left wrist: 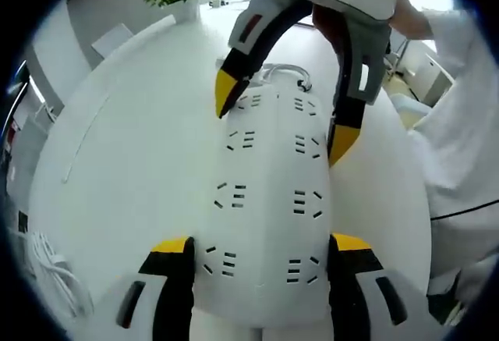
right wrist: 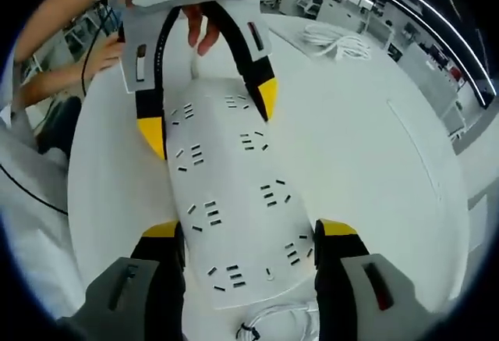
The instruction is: Straighten the power strip on the desk, plug the charger into it
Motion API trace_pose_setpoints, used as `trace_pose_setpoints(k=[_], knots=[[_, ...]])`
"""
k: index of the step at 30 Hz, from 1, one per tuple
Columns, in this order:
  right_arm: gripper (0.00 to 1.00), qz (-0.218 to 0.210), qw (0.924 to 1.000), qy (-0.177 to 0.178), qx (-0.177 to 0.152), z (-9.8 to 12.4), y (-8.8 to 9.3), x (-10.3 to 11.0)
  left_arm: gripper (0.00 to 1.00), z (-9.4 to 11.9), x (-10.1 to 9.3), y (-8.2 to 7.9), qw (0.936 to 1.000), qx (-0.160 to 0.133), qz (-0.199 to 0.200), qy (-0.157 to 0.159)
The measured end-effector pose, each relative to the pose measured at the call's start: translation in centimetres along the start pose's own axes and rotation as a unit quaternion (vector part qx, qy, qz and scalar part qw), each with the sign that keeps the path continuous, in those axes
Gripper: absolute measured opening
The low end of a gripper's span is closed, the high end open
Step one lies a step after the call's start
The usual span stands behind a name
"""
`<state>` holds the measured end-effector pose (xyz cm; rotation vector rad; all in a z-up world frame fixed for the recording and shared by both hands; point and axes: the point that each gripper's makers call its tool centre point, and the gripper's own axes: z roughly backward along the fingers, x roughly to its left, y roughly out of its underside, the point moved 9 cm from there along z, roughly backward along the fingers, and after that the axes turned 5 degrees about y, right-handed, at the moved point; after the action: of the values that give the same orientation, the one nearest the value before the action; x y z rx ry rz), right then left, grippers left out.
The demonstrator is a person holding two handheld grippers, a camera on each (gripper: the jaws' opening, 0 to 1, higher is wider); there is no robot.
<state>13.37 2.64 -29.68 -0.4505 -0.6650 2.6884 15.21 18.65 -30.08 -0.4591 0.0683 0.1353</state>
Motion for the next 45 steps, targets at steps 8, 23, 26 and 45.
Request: trace_pose_setpoints(k=[8,23,26,45], knots=[[0.66,-0.017,0.9997,0.015,0.003,0.0,-0.2,0.4,0.70,0.0,-0.2,-0.2,0.9999,0.008,-0.006,0.002],[0.65,-0.177,0.9330,0.047,-0.310,8.6,4.2,-2.2,0.70,-0.1,-0.7,-0.2,1.0000,0.000,-0.009,0.003],[0.64,-0.211,0.9158,0.094,-0.329,9.4,8.4,-2.1,0.70,-0.1,-0.8,-0.1,1.0000,-0.005,-0.009,0.002],[0.37,-0.193,0.9294,0.117,-0.292,2.6,11.2,-7.1,0.70,0.1,-0.7,-0.1,1.0000,0.006,-0.001,0.001]])
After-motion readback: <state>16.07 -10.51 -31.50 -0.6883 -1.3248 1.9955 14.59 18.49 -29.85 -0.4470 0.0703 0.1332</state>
